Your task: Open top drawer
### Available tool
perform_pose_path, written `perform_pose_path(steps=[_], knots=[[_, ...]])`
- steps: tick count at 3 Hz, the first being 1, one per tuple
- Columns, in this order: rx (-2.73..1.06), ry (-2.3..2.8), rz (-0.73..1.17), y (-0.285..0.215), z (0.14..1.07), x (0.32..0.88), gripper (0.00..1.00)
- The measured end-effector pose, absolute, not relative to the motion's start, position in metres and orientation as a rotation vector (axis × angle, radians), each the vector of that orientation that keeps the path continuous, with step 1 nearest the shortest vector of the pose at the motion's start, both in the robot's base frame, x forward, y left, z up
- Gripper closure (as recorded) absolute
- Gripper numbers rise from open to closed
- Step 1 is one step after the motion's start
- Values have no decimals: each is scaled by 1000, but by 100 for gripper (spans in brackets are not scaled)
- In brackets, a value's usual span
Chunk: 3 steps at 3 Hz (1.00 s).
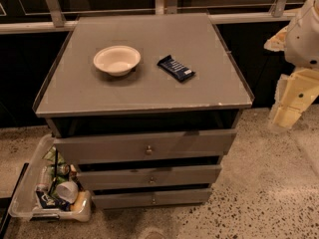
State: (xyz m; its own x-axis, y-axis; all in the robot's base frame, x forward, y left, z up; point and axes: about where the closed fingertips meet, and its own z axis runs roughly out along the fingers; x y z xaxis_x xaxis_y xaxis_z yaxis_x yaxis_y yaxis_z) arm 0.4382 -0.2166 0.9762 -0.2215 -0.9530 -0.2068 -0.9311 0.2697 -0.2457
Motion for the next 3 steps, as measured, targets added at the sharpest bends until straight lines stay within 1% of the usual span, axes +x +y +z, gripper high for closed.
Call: perform_pose_path(steps=[1,2,3], knots=[[-1713,2229,-91,-217,974,440,0],[-1696,2190,-16,-215,952,439,0],[-1661,2078,108,-209,918,434,0]])
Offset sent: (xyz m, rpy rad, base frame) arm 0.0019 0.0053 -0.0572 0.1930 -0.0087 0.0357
